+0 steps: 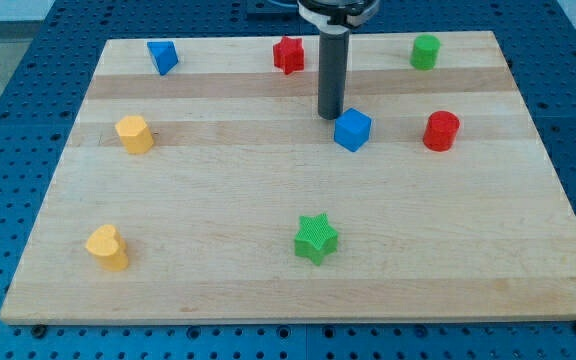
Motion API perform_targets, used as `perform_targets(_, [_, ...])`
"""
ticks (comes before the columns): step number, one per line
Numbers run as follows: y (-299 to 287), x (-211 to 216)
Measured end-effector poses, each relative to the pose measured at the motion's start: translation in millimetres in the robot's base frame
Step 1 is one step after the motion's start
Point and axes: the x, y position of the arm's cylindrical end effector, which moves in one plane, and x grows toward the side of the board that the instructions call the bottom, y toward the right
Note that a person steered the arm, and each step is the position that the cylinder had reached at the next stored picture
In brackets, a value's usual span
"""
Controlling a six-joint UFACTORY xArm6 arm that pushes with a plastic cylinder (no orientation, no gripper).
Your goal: Move the blue cube diagonal to blue triangle
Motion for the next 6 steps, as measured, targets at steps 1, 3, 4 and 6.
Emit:
perform_targets(1, [9,2])
perform_targets(3, [12,23])
perform_targets(4, [12,39])
perform_targets(6, [19,66])
